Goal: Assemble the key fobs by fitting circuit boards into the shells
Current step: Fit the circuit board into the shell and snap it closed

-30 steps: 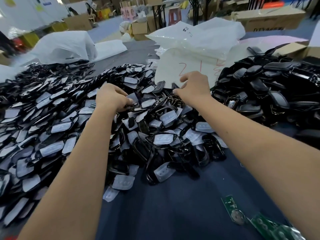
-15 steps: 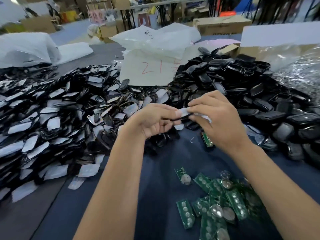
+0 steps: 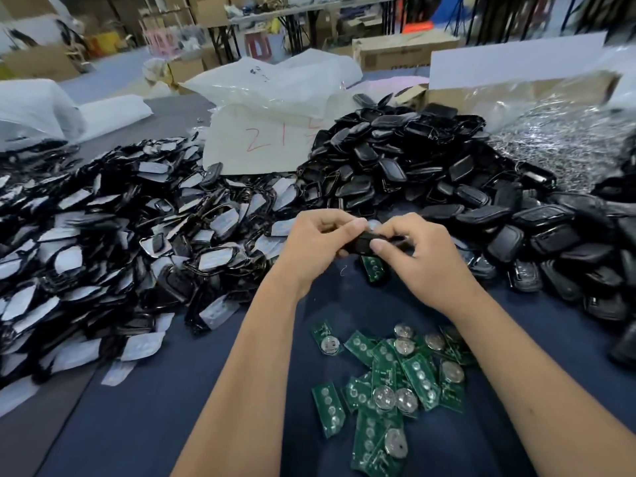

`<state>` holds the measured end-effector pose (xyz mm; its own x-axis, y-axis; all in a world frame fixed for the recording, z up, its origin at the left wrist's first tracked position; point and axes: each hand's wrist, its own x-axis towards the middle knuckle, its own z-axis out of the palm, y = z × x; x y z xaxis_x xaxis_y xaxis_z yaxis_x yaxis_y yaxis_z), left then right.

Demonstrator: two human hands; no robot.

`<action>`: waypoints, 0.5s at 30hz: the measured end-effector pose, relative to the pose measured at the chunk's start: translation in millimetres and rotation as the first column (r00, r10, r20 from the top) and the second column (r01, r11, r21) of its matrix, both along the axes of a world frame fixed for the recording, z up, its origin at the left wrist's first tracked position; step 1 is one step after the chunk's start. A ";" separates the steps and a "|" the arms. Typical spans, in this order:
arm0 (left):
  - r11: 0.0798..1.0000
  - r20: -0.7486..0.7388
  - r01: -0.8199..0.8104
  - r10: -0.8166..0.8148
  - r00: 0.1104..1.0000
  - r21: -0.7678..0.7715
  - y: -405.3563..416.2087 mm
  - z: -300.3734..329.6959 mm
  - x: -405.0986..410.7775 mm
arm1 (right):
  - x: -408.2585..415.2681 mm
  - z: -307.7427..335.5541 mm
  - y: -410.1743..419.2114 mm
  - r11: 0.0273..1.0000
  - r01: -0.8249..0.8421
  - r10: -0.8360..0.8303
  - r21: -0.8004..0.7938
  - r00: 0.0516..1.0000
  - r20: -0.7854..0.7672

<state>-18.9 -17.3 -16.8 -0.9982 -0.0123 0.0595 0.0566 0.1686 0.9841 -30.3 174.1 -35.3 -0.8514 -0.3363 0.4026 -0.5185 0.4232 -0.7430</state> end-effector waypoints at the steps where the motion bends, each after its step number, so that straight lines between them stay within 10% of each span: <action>1: 1.000 -0.028 -0.002 0.002 1.000 -0.001 0.9 -1.4 -0.4 | 0.1 0.1 0.0 0.997 -0.001 0.005 -0.078 0.998 0.056; 15: 0.985 -0.025 -0.005 0.009 1.000 0.175 22.1 -7.7 -2.4 | -6.5 -0.2 -3.7 0.728 0.114 0.230 -0.676 0.888 0.397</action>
<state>-21.2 4.8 -24.6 -0.9961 -0.0319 0.0818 0.0820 -0.0054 0.9966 -36.8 170.3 -35.5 -0.9737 -0.1808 0.1388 -0.0820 -0.2904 -0.9534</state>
